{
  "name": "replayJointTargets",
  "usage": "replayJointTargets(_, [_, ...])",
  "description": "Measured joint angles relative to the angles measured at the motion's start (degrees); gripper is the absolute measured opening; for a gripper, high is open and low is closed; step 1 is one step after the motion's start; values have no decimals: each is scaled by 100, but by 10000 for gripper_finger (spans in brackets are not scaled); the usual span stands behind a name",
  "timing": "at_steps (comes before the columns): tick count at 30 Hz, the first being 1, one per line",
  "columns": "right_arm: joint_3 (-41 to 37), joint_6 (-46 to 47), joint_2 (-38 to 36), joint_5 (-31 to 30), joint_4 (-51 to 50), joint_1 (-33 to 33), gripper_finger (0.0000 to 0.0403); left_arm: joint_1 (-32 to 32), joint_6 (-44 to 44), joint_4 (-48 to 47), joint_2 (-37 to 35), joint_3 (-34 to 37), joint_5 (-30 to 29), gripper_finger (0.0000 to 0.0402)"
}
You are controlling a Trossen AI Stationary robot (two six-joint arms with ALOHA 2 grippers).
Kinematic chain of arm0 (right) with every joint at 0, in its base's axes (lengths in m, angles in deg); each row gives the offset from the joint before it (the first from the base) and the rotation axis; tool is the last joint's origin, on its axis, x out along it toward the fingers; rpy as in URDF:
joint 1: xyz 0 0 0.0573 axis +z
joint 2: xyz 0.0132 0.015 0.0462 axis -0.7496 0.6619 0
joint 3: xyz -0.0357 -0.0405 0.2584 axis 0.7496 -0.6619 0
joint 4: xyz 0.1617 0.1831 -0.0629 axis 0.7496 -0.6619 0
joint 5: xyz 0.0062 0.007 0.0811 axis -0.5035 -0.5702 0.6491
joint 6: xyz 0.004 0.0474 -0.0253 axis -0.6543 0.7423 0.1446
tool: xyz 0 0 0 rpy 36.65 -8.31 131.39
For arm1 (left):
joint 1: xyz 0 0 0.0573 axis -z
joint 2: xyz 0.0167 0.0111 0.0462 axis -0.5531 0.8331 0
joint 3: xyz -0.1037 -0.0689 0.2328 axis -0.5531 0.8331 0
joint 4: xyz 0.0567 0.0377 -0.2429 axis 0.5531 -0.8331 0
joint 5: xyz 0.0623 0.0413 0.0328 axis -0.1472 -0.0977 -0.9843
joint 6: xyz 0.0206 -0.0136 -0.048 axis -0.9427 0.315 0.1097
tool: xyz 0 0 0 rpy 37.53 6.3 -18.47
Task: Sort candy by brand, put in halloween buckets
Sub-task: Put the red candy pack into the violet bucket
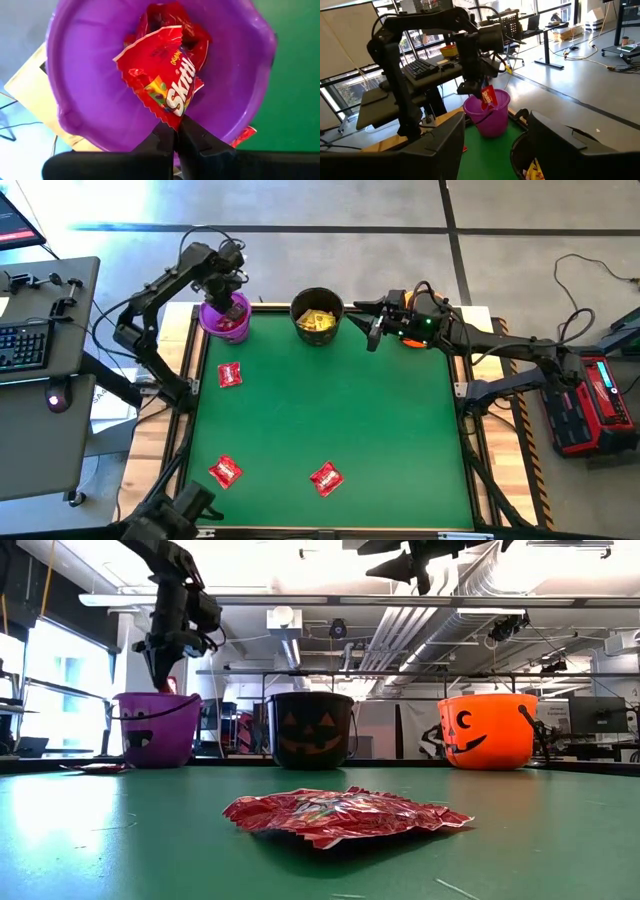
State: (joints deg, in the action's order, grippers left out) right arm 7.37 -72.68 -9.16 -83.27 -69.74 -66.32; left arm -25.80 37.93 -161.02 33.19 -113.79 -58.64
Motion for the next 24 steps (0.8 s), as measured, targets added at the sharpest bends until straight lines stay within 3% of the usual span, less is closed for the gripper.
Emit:
replayJointTargets(7, [0,0,0,2,0,0,205,2,0,-4,249,11,0,5])
replayJointTargets(14, [0,-25,0,5,0,0,205,12,-6,91,180,72,2,55])
replayJointTargets(24, [0,-164,0,13,0,0,205,431,-234,155,-1030,72,242,129])
